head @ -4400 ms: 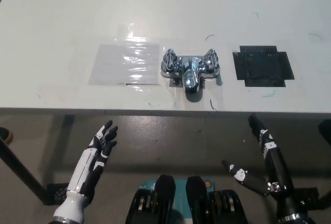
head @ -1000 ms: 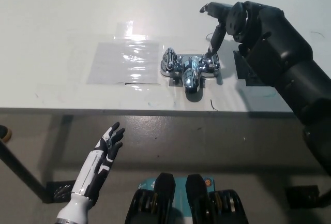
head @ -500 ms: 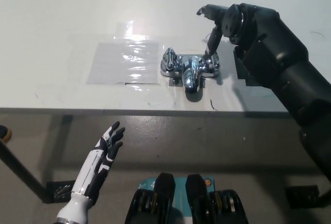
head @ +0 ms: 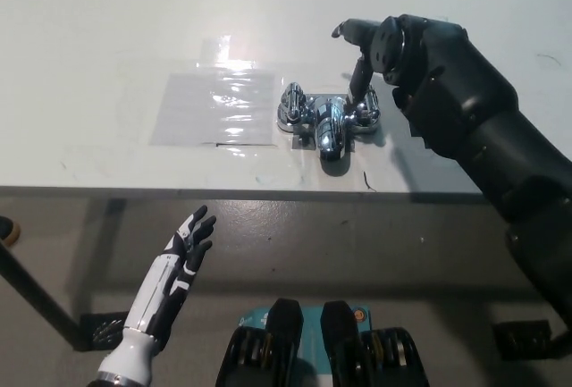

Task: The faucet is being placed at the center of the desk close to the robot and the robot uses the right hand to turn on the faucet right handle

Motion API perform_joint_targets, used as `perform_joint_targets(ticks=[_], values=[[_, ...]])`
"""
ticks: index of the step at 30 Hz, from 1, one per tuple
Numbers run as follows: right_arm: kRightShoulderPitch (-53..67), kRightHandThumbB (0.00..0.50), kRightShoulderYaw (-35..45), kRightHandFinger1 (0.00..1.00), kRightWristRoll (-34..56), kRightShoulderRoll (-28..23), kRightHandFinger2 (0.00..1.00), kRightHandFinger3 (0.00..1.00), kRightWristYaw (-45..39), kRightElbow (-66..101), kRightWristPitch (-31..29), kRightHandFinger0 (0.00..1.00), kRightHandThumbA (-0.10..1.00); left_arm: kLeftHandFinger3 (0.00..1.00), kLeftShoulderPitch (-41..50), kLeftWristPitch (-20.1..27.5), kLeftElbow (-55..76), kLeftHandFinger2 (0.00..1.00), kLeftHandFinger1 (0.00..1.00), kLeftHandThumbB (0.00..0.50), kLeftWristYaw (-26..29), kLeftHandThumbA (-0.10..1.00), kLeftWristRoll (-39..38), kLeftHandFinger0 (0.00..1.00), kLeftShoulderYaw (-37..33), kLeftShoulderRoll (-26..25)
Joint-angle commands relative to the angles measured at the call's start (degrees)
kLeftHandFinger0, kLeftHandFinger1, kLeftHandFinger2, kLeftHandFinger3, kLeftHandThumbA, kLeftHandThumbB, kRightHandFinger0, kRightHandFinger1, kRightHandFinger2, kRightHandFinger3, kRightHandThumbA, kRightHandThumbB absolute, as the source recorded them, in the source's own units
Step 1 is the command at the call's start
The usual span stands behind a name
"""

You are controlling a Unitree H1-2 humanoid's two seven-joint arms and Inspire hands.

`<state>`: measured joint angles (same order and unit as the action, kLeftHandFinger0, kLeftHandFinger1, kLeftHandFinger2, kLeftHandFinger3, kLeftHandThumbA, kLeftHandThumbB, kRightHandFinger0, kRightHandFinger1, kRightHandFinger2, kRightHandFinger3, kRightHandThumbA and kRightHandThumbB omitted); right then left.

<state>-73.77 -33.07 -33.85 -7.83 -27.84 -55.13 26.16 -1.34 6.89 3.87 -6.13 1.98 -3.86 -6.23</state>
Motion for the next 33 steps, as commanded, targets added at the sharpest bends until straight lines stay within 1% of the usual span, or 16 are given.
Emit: perform_joint_targets(ticks=[1,3,5,7,9,14,20,22,23,24,27,29,33], values=[[-2.1,0.324,-0.4,1.00,-1.1,-1.1,1.00,1.00,-0.6,0.8,0.7,1.00,1.00,1.00,-1.0,0.9,1.9,1.00,1.00,0.114,-0.4,0.96,1.0,1.00,-0.1,-1.0],[-2.1,0.331,-0.3,1.00,-1.1,-1.3,1.00,1.00,-0.4,-0.1,0.5,1.00,1.00,1.00,-1.2,1.8,1.4,1.00,1.00,0.108,-0.2,0.97,1.7,1.00,-0.1,-1.1],[-2.2,0.342,-0.7,1.00,-1.6,-1.7,1.00,1.00,-0.6,-0.3,0.2,1.00,1.00,1.00,-1.3,1.5,1.2,1.00,1.00,0.121,-0.2,0.97,1.2,1.00,0.0,-0.9],[-2.2,0.353,-1.5,1.00,-2.3,-2.2,1.00,1.00,-1.2,-0.3,0.1,1.00,1.00,1.00,-1.2,1.2,1.5,1.00,1.00,0.115,-0.3,0.96,1.2,1.00,-0.1,-0.9],[-2.1,0.353,-1.8,1.00,-2.4,-2.5,1.00,1.00,-1.3,-0.5,-0.2,1.00,1.00,1.00,-1.1,0.9,1.6,1.00,1.00,0.124,-0.4,0.95,0.8,1.00,0.1,-0.8],[-1.1,0.364,-2.0,1.00,-2.3,-3.8,1.00,1.00,-1.5,0.6,0.4,1.00,1.00,1.00,-1.3,1.2,1.4,1.00,1.00,0.117,-0.4,0.94,0.8,1.00,0.0,-0.8],[-0.3,0.361,-2.8,1.00,-2.7,-4.5,1.00,1.00,-1.9,0.2,0.6,1.00,1.00,1.00,-1.5,0.9,1.5,1.00,1.00,0.118,-0.4,0.93,0.4,1.00,0.1,-0.6],[-0.3,0.373,-3.1,1.00,-3.1,-4.6,1.00,1.00,-1.8,-0.4,0.8,1.00,1.00,1.00,-1.5,0.7,1.6,1.00,1.00,0.118,-0.5,0.92,0.2,1.00,0.1,-0.6],[-0.3,0.373,-3.1,1.00,-3.1,-4.6,1.00,1.00,-1.8,-0.5,0.8,1.00,1.00,1.00,-1.5,0.6,1.7,1.00,1.00,0.118,-0.5,0.92,0.2,1.00,0.1,-0.6],[0.0,0.361,-2.9,1.00,-2.7,-4.8,1.00,1.00,-2.0,-0.4,0.8,1.00,1.00,1.00,-1.5,0.6,1.7,1.00,1.00,0.116,-0.5,0.92,0.2,1.00,0.1,-0.6],[-0.2,0.373,-3.5,1.00,-3.1,-5.2,1.00,1.00,-2.2,-1.1,0.1,1.00,1.00,1.00,-1.6,0.2,1.9,1.00,1.00,0.120,-0.5,0.92,0.2,1.00,0.1,-0.6],[0.0,0.379,-3.6,1.00,-3.4,-5.5,1.00,1.00,-1.9,-1.2,0.1,1.00,1.00,1.00,-1.6,0.6,1.8,1.00,1.00,0.109,-0.5,0.92,0.4,1.00,0.1,-0.6],[-0.1,0.387,-3.7,1.00,-3.2,-5.7,1.00,1.00,-1.7,-2.4,-1.0,1.00,1.00,1.00,-1.7,0.4,1.9,1.00,1.00,0.117,-0.4,0.93,0.6,1.00,0.1,-0.6]])
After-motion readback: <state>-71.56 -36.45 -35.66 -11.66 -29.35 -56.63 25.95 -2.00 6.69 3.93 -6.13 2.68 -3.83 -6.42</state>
